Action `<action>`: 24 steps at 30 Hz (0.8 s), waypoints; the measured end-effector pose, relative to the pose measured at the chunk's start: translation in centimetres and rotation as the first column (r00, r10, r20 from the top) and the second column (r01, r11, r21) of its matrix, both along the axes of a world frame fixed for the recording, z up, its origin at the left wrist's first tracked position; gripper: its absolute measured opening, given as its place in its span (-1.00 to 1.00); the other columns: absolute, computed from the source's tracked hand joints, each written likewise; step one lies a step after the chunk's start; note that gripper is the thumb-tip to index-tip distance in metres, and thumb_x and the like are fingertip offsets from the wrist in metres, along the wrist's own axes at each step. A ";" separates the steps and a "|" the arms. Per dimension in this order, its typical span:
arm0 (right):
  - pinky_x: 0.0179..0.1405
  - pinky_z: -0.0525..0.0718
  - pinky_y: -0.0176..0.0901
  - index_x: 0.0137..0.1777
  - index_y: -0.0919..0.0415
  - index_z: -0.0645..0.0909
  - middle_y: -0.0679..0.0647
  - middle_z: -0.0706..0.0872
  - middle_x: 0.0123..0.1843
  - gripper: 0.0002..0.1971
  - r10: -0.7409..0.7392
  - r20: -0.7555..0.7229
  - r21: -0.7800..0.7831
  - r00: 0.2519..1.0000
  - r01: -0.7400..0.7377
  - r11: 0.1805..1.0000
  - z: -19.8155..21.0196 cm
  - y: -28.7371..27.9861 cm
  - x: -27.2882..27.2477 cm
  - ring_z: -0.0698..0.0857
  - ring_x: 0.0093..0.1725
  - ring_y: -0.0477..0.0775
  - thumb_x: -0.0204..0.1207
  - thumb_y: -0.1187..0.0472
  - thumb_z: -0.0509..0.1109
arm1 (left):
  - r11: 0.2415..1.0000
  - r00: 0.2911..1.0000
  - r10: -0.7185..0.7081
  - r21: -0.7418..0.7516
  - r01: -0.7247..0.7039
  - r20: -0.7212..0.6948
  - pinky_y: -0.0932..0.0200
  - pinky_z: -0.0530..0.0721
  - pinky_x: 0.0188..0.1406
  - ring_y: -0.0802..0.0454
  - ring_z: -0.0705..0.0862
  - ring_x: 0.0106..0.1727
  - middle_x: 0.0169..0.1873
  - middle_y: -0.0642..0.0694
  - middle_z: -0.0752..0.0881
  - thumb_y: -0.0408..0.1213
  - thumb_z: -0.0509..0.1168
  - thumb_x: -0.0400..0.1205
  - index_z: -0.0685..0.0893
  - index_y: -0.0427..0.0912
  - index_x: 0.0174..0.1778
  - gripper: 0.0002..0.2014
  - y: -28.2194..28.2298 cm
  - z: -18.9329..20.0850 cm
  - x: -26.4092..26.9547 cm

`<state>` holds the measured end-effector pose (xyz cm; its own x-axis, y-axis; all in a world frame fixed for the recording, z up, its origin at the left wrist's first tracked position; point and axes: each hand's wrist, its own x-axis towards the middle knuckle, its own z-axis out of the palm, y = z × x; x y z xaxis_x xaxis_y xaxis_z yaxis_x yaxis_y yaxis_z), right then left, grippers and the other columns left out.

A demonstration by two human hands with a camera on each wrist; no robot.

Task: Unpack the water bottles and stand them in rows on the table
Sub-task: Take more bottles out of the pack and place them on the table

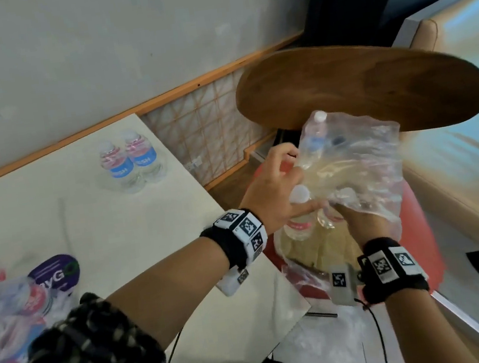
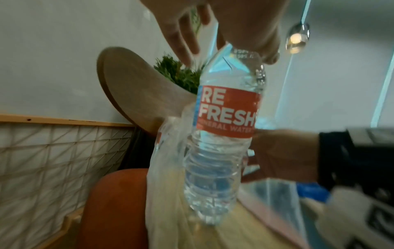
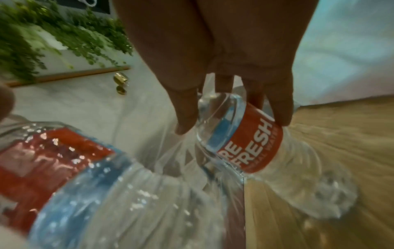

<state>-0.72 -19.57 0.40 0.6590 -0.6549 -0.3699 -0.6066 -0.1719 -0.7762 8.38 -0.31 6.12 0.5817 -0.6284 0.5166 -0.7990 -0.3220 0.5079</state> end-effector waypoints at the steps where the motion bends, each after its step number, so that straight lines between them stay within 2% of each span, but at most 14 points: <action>1: 0.19 0.60 -0.02 0.16 -0.03 0.70 0.01 0.75 0.14 -0.46 0.058 0.103 -0.045 0.993 -0.053 0.998 0.4 0.6 -0.5 0.67 0.11 0.01 0.30 -0.36 0.45 | 1.000 0.997 0.014 -0.024 -0.015 -0.075 0.21 0.62 0.01 0.02 0.61 0.03 0.25 -0.11 0.41 0.14 0.43 0.44 0.57 -0.20 -0.23 -0.57 0.8 0.9 -0.6; 2: 0.19 0.65 0.13 0.04 -0.12 0.71 -0.03 0.77 0.06 -0.57 0.137 0.171 -0.083 0.976 -0.124 0.989 0.9 1.9 -1.6 0.72 0.11 0.08 0.26 -0.33 0.50 | 0.999 0.989 0.039 -0.006 -0.040 -0.142 0.15 0.65 -0.09 0.03 0.63 -0.06 0.22 -0.08 0.49 0.12 0.43 0.46 0.54 -0.17 -0.19 -0.60 2.4 1.7 -1.2; 3: 0.15 0.68 0.20 -0.02 -0.15 0.70 -0.04 0.76 0.03 -0.71 0.186 0.218 -0.100 0.958 -0.167 0.981 1.3 2.4 -2.5 0.73 0.10 0.14 0.29 -0.19 0.54 | 0.997 0.977 0.072 0.048 -0.064 -0.199 0.08 0.65 -0.13 0.01 0.64 -0.09 0.17 -0.05 0.56 0.12 0.41 0.49 0.53 -0.16 -0.13 -0.60 3.4 2.4 -1.5; 4: 0.05 0.73 0.14 -0.02 -0.14 0.67 -0.02 0.74 0.03 -0.77 0.248 0.252 -0.080 0.935 -0.235 0.969 1.6 3.6 -3.6 0.72 0.09 0.18 0.33 -0.04 0.54 | 0.985 0.967 0.129 0.139 -0.099 -0.222 0.03 0.64 -0.12 -0.02 0.65 -0.08 0.11 -0.03 0.63 0.15 0.38 0.51 0.54 -0.17 -0.05 -0.57 5.2 3.1 -2.0; 6: -0.20 0.76 -0.13 0.04 -0.02 0.65 0.02 0.74 0.02 -0.79 0.355 0.297 -0.002 0.887 -0.371 0.929 3.2 7.1 -5.5 0.72 0.06 0.20 0.42 0.16 0.50 | 0.928 0.950 0.240 0.335 -0.164 -0.199 0.02 0.59 -0.20 -0.07 0.63 -0.16 -0.13 -0.03 0.69 0.25 0.27 0.53 0.47 -0.16 -0.01 -0.51 9.6 4.2 -3.0; 7: -0.21 0.75 -0.16 0.04 -0.02 0.65 0.02 0.75 0.00 -0.79 0.395 0.313 0.040 0.864 -0.427 0.903 3.9 8.3 -6.2 0.72 0.05 0.17 0.45 0.24 0.48 | 0.891 0.942 0.280 0.415 -0.184 -0.184 0.05 0.51 -0.27 -0.07 0.58 -0.24 -0.26 -0.02 0.63 0.28 0.22 0.54 0.41 -0.15 -0.04 -0.49 11.1 4.5 -3.2; 8: -0.14 0.74 -0.13 0.01 -0.09 0.65 -0.04 0.77 -0.02 -0.76 0.470 0.327 0.039 0.819 -0.509 0.860 4.2 9.9 -6.9 0.73 0.04 0.09 0.46 0.29 0.47 | 0.845 0.929 0.327 0.494 -0.205 -0.174 0.07 0.44 -0.30 -0.08 0.52 -0.27 -0.31 -0.02 0.58 0.30 0.19 0.55 0.38 -0.14 -0.03 -0.49 13.3 4.6 -3.5; 10: 0.01 0.66 -0.22 -0.07 -0.26 0.66 -0.24 0.77 -0.05 -0.67 0.593 0.309 -0.021 0.744 -0.618 0.786 4.4 13.9 -7.6 0.71 0.01 -0.22 0.44 0.29 0.50 | 0.748 0.896 0.409 0.626 -0.220 -0.174 0.09 0.39 -0.25 -0.15 0.56 -0.19 -0.17 -0.13 0.64 0.30 0.17 0.57 0.41 -0.18 0.10 -0.44 17.8 4.0 -3.9; 12: 0.01 0.58 -0.40 -0.06 -0.23 0.68 -0.33 0.74 0.02 -0.69 0.677 0.301 -0.041 0.672 -0.700 0.713 3.9 17.7 -7.6 0.66 0.02 -0.38 0.39 0.26 0.54 | 0.664 0.873 0.455 0.721 -0.199 -0.178 0.10 0.42 -0.20 -0.23 0.64 -0.02 0.03 -0.24 0.67 0.25 0.22 0.58 0.40 -0.25 0.23 -0.39 21.6 3.1 -4.1; 14: 0.01 0.54 -0.49 -0.02 -0.11 0.69 -0.26 0.74 0.08 -0.73 0.736 0.305 -0.016 0.605 -0.769 0.639 2.9 22.3 -7.3 0.64 0.06 -0.33 0.36 0.26 0.57 | 0.600 0.858 0.479 0.783 -0.164 -0.187 0.08 0.48 -0.18 -0.27 0.66 0.06 0.10 -0.28 0.66 0.17 0.27 0.59 0.38 -0.30 0.28 -0.39 25.4 1.8 -4.7; 16: 0.03 0.51 -0.45 0.00 -0.03 0.68 -0.17 0.75 0.06 -0.74 0.784 0.293 0.016 0.546 -0.823 0.567 1.7 26.8 -6.8 0.64 0.06 -0.26 0.37 0.27 0.57 | 0.560 0.837 0.506 0.817 -0.134 -0.210 0.06 0.51 -0.19 -0.27 0.67 0.05 0.11 -0.30 0.65 0.13 0.31 0.59 0.37 -0.32 0.29 -0.39 28.6 1.0 -5.5; 20: 0.02 0.53 -0.41 -0.01 -0.18 0.63 -0.18 0.72 0.07 -0.73 0.838 0.290 0.017 0.463 -0.878 0.479 0.4 34.3 -5.7 0.63 0.06 -0.23 0.41 0.20 0.54 | 0.480 0.818 0.543 0.869 -0.116 -0.190 0.06 0.50 -0.21 -0.25 0.66 0.03 0.11 -0.26 0.64 0.10 0.32 0.59 0.40 -0.28 0.24 -0.46 33.7 0.4 -6.2; 22: 0.05 0.52 -0.44 0.07 -0.17 0.62 -0.17 0.71 0.11 -0.72 0.843 0.290 0.039 0.453 -0.886 0.462 0.1 36.6 -5.5 0.63 0.08 -0.28 0.41 0.14 0.54 | 0.437 0.822 0.547 0.892 -0.118 -0.159 0.09 0.52 -0.16 -0.22 0.65 0.06 0.18 -0.22 0.61 0.15 0.29 0.58 0.42 -0.20 0.27 -0.45 35.6 0.3 -6.1; 24: 0.22 0.57 -0.23 0.18 -0.18 0.58 -0.13 0.66 0.24 -0.60 0.842 0.269 0.078 0.468 -0.882 0.465 -0.7 38.0 -5.2 0.62 0.23 -0.11 0.36 0.02 0.57 | 0.359 0.842 0.529 0.926 -0.113 -0.102 0.16 0.52 -0.09 -0.20 0.63 0.11 0.25 -0.18 0.57 0.24 0.28 0.54 0.45 -0.07 0.33 -0.43 36.9 0.5 -5.8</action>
<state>-5.88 18.41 -0.33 0.9076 0.3519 -0.2291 -0.0862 -0.3780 -0.9218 2.56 36.61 6.65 0.8334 -0.3149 -0.4542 -0.3688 -0.9289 -0.0328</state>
